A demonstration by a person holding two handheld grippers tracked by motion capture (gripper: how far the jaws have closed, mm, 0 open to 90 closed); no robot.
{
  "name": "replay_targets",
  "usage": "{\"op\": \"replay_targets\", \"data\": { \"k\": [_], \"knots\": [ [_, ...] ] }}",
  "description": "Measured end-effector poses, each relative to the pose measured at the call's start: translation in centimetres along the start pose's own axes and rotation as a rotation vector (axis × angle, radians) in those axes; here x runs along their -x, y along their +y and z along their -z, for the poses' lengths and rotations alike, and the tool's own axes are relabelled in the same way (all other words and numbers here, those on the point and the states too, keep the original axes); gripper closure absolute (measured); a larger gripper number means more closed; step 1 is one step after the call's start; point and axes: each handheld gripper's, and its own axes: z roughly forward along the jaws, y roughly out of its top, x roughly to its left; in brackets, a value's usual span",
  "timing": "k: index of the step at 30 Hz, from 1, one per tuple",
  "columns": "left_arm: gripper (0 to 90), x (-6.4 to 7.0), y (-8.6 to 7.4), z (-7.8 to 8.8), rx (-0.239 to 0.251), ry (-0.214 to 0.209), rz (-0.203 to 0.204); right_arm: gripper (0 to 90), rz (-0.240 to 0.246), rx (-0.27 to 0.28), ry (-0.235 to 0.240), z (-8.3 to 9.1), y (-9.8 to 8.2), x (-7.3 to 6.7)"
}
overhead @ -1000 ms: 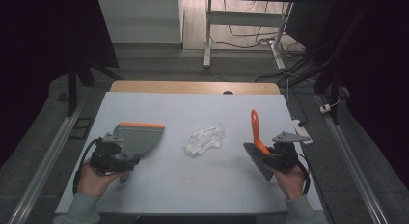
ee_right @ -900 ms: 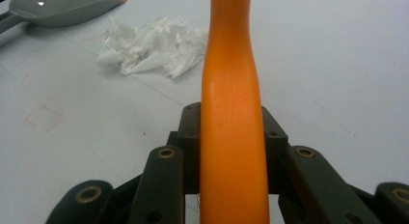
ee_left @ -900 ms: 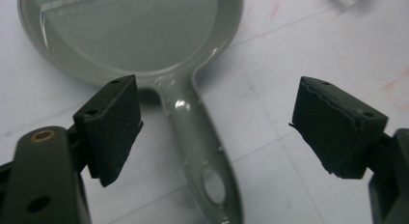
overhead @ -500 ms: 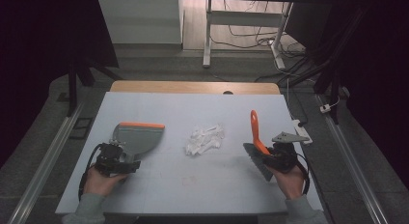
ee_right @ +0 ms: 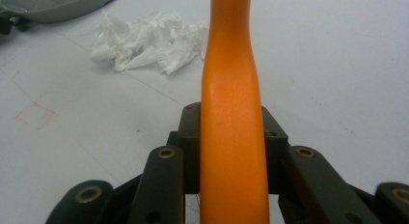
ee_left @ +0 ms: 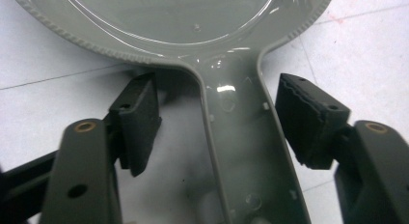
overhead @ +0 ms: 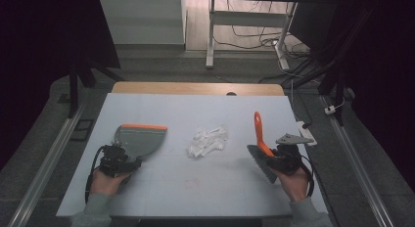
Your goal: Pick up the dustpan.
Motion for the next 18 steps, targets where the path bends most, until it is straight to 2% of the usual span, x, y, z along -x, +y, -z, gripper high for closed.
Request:
{"op": "replay_targets", "data": {
  "k": [4, 9, 12, 18],
  "knots": [
    [40.5, -0.28, 0.03, 0.03, 0.017, -0.013, 0.008, 70.2, -0.001, 0.000, -0.003, -0.02, -0.03, 0.06],
    [59.9, -0.35, -0.05, 0.29, 0.038, -0.003, 0.012, 70.2, -0.004, -0.005, -0.007, -0.02, -0.04, 0.02],
    [61.5, -0.78, -0.17, 0.51, 0.050, -0.007, 0.029, 70.2, -0.001, -0.002, -0.008, 0.02, -0.01, 0.03],
    [62.0, -1.02, -0.21, 0.78, 0.062, -0.006, 0.024, 70.2, -0.002, -0.004, -0.011, -0.01, -0.03, 0.08]
  ]
}}
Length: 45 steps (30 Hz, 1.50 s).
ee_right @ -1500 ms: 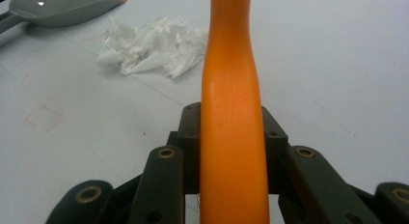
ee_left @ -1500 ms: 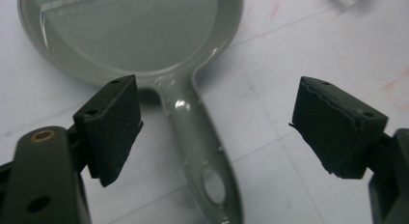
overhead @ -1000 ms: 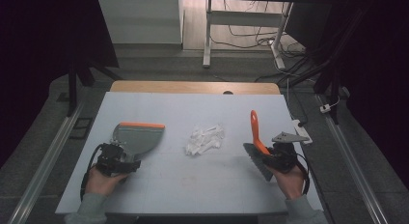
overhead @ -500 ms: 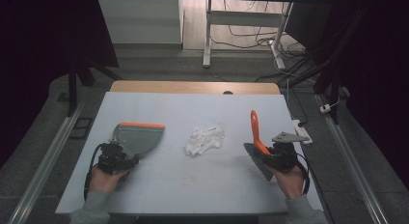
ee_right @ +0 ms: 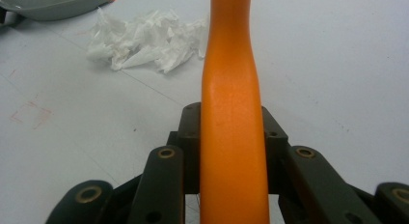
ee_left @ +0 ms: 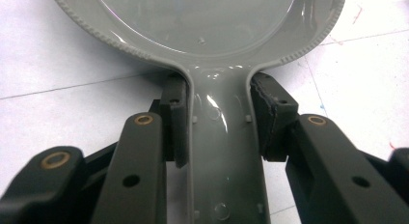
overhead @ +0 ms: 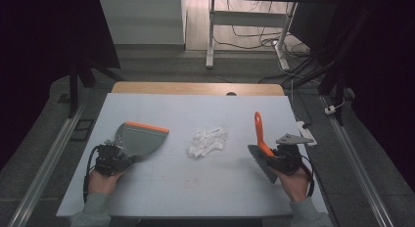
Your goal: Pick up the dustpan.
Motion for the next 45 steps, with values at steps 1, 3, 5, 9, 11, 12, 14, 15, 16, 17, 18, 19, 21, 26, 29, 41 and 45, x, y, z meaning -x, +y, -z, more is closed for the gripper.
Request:
{"op": "replay_targets", "data": {
  "k": [1, 3, 5, 9, 11, 12, 14, 15, 16, 17, 18, 19, 21, 26, 29, 41, 45],
  "knots": [
    [62.0, -0.1, 0.0, 0.1, 0.004, -0.001, -0.004, 70.2, 0.001, 0.000, 0.000, 0.0, 0.0, 0.0],
    [62.1, -0.2, -0.1, 0.4, 0.015, 0.002, -0.020, 70.2, 0.002, 0.000, -0.001, 0.0, 0.0, 0.1],
    [62.1, -0.4, -0.2, 0.8, 0.031, -0.004, -0.032, 70.2, -0.003, 0.000, -0.001, 0.0, 0.0, 0.1],
    [62.1, -0.8, -0.4, 1.8, 0.064, -0.024, -0.056, 70.2, 0.000, -0.001, -0.003, -0.1, 0.0, 0.1],
    [62.1, -0.9, -0.5, 2.2, 0.075, -0.032, -0.078, 70.2, 0.003, 0.000, -0.003, -0.1, 0.0, 0.1],
    [62.1, -1.0, -0.5, 2.4, 0.076, -0.043, -0.088, 70.2, 0.000, 0.000, -0.002, -0.1, 0.1, 0.1],
    [62.1, -1.1, -0.5, 2.6, 0.080, -0.057, -0.116, 70.2, 0.000, 0.002, -0.002, -0.1, 0.1, 0.1],
    [62.1, -1.1, -0.5, 2.7, 0.083, -0.066, -0.125, 70.2, 0.002, 0.003, -0.003, -0.1, 0.1, 0.0],
    [62.2, -1.0, -0.4, 2.8, 0.083, -0.069, -0.135, 70.2, 0.002, 0.004, -0.004, -0.1, 0.2, 0.0],
    [62.1, -1.0, -0.4, 2.9, 0.082, -0.068, -0.149, 70.2, 0.006, 0.006, -0.006, -0.1, 0.2, 0.0],
    [62.1, -0.9, -0.4, 2.9, 0.082, -0.070, -0.163, 70.2, 0.010, 0.008, -0.007, -0.1, 0.2, 0.0],
    [62.1, -0.8, -0.3, 3.0, 0.083, -0.077, -0.175, 70.2, 0.008, 0.009, -0.006, -0.1, 0.3, -0.1],
    [62.1, -0.6, -0.3, 3.2, 0.086, -0.088, -0.197, 70.2, 0.007, 0.011, -0.001, -0.1, 0.4, -0.1],
    [62.1, -0.5, -0.2, 3.7, 0.102, -0.110, -0.255, 70.2, 0.006, 0.026, 0.009, 0.0, 0.7, -0.2],
    [62.2, -0.7, -0.2, 4.0, 0.112, -0.126, -0.286, 70.2, 0.006, 0.026, 0.010, 0.0, 0.7, -0.2],
    [62.1, -0.6, -0.5, 4.7, 0.088, -0.189, -0.382, 70.2, 0.002, 0.031, 0.003, 0.3, 0.6, -0.2],
    [62.1, -0.1, -0.6, 4.9, 0.070, -0.223, -0.428, 70.2, 0.010, 0.032, 0.006, 0.3, 0.6, -0.3]
  ]
}}
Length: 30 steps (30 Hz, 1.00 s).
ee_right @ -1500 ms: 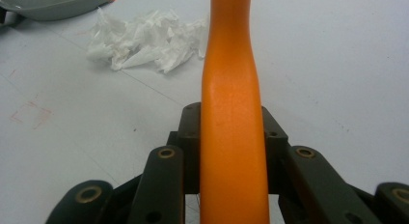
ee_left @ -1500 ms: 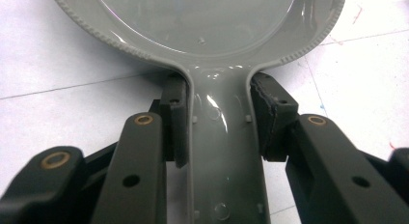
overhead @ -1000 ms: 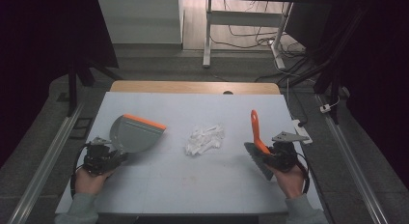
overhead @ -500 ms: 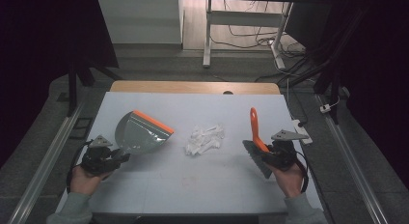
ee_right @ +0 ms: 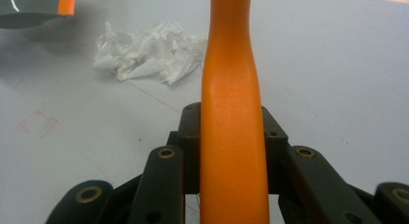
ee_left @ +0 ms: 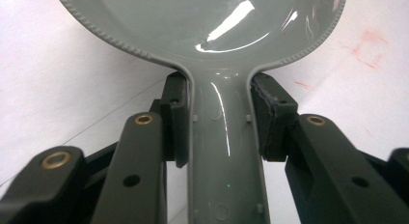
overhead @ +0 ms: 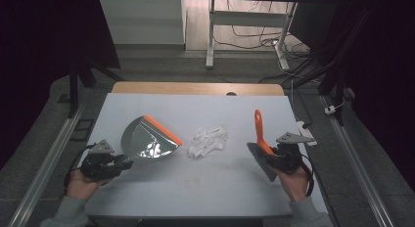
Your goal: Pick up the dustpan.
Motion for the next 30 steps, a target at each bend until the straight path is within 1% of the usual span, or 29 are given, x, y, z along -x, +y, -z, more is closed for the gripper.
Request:
{"op": "replay_targets", "data": {
  "k": [3, 11, 17, 19, 25, 30],
  "knots": [
    [62.1, 0.2, 0.0, -0.1, -0.017, -0.033, -0.026, 70.2, -0.003, -0.001, 0.002, 0.0, 0.0, 0.0],
    [62.1, 0.9, 0.0, -0.7, -0.060, -0.091, -0.085, 70.2, -0.002, -0.014, 0.001, -0.4, -0.2, 0.1],
    [62.1, 1.3, -0.1, -1.1, -0.085, -0.120, -0.114, 70.2, -0.001, -0.013, 0.003, -0.4, -0.1, 0.1],
    [62.1, 1.4, -0.1, -1.3, -0.090, -0.134, -0.114, 70.2, -0.001, -0.014, 0.003, -0.4, -0.1, 0.0],
    [62.1, 2.1, -0.1, -2.2, -0.127, -0.142, -0.159, 70.3, 0.002, -0.010, 0.000, -0.4, -0.1, -0.1],
    [62.0, 2.4, 0.2, -2.9, -0.142, -0.158, -0.172, 70.2, 0.006, -0.008, 0.002, -0.5, 0.0, -0.1]
  ]
}}
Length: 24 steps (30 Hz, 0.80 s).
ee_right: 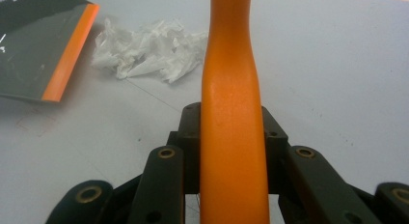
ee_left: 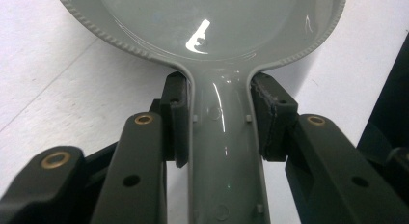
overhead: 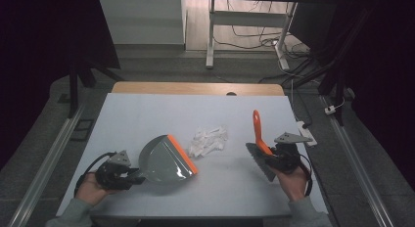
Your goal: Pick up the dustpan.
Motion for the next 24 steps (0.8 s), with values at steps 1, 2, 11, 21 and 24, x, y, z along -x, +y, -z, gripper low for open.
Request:
{"op": "replay_targets", "data": {
  "k": [1, 2, 11, 21, 24],
  "knots": [
    [62.0, 0.0, 0.1, -0.1, -0.005, -0.002, -0.003, 70.2, 0.000, 0.000, 0.001, -0.1, 0.0, 0.0],
    [62.0, 0.0, 0.2, -0.3, -0.008, -0.004, -0.005, 70.2, 0.000, 0.000, 0.001, -0.1, 0.0, 0.0],
    [62.1, 0.2, 0.8, -1.4, -0.035, -0.012, -0.022, 70.2, 0.002, -0.004, 0.004, -0.4, 0.2, -0.2],
    [62.1, 0.1, 1.1, -1.9, -0.041, -0.027, -0.014, 70.2, 0.011, 0.005, 0.004, -0.4, 0.6, -0.4],
    [62.1, 0.1, 1.0, -1.9, -0.039, -0.028, -0.010, 70.2, 0.012, 0.009, 0.002, -0.6, 0.9, -0.3]
  ]
}}
